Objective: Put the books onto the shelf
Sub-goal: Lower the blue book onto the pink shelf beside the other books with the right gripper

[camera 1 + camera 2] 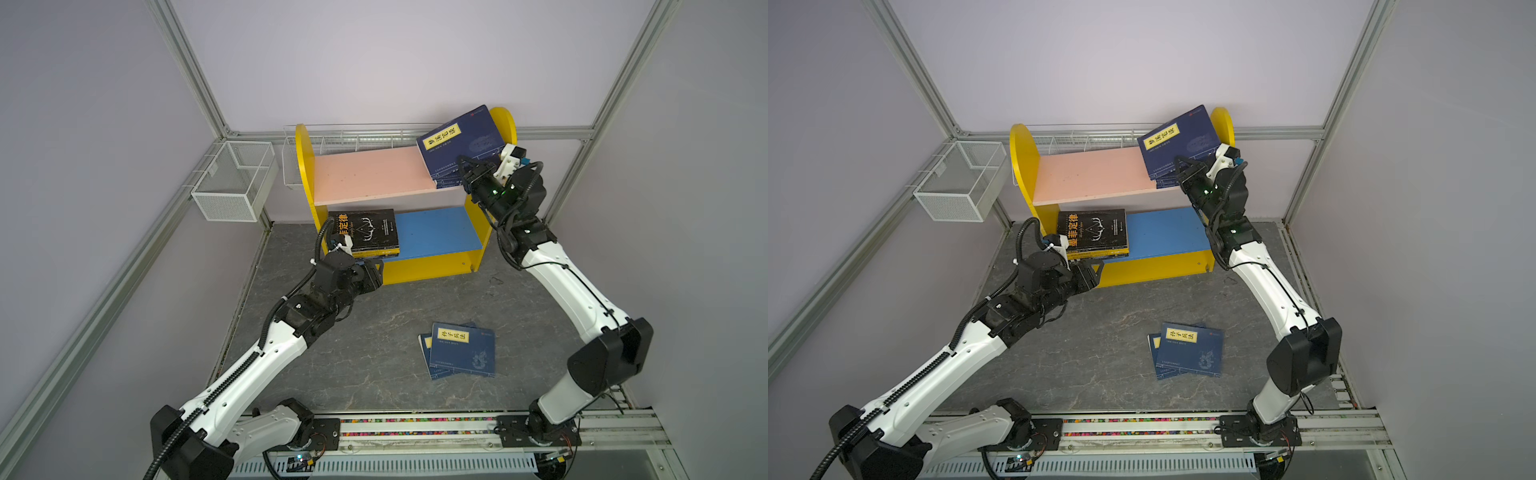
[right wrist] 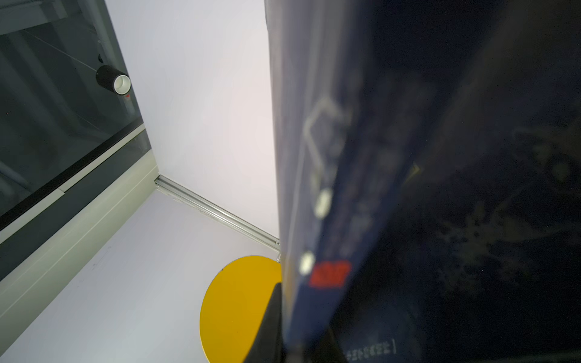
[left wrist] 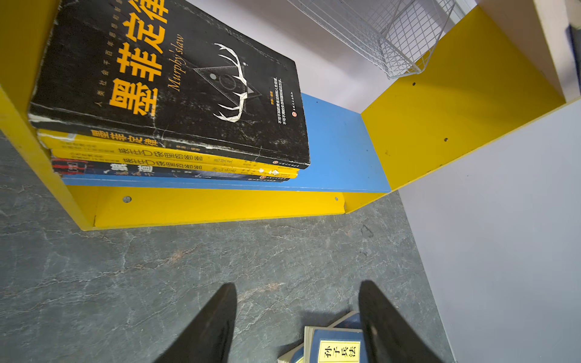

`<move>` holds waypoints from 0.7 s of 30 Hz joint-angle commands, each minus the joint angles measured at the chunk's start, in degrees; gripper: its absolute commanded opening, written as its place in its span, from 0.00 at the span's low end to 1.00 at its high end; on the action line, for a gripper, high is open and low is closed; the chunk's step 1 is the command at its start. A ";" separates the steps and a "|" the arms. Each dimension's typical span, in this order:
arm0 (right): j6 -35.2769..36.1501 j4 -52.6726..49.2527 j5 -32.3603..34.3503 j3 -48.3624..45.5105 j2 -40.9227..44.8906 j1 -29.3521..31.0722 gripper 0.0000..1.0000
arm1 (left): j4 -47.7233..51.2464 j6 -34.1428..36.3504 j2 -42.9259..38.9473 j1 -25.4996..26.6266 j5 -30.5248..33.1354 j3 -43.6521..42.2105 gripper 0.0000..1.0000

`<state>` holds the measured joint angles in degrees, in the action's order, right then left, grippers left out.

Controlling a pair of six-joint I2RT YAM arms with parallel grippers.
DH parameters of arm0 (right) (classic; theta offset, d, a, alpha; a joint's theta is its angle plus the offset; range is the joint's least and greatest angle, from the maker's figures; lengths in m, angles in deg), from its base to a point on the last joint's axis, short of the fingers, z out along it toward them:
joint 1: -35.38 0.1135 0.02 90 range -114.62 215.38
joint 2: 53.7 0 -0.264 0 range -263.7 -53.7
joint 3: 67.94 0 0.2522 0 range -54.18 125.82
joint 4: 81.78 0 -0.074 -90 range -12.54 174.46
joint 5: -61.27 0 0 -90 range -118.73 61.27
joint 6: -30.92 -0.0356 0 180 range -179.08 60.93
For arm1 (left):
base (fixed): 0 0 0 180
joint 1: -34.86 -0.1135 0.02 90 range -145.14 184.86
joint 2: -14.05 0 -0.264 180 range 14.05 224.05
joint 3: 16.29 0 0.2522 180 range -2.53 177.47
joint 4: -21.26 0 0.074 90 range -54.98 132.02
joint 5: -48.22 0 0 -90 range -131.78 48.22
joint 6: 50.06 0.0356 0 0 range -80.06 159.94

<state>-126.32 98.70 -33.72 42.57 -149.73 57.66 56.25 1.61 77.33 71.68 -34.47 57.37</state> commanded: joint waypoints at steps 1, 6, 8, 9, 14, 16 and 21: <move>-5.42 5.06 0.97 2.80 0.41 0.22 0.07 | 1.22 0.56 -1.51 0.18 1.77 1.87 0.63; -5.50 3.20 4.55 1.91 1.43 0.22 0.07 | 2.22 0.60 -2.40 0.53 2.32 2.24 0.63; -5.27 2.78 4.98 1.66 1.85 0.13 0.07 | 2.19 0.49 -2.93 0.71 2.67 1.91 0.63; -5.25 2.28 5.30 1.52 2.11 0.04 0.07 | 2.23 0.42 -3.11 0.71 2.69 1.72 0.63; -6.59 0.75 6.86 -0.17 3.26 -0.66 0.07 | 2.27 0.53 -2.69 0.80 2.46 1.86 0.64; -7.62 0.01 7.57 -1.09 3.91 -0.91 0.07 | 2.09 0.58 -2.49 0.80 2.27 2.02 0.64; -10.73 -2.43 8.34 -2.49 5.23 -1.26 0.89 | 1.90 0.73 -2.49 0.85 2.16 2.02 0.64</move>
<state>-133.33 95.83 -26.55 40.83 -147.02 56.79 57.54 1.64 75.02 72.29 -32.78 57.70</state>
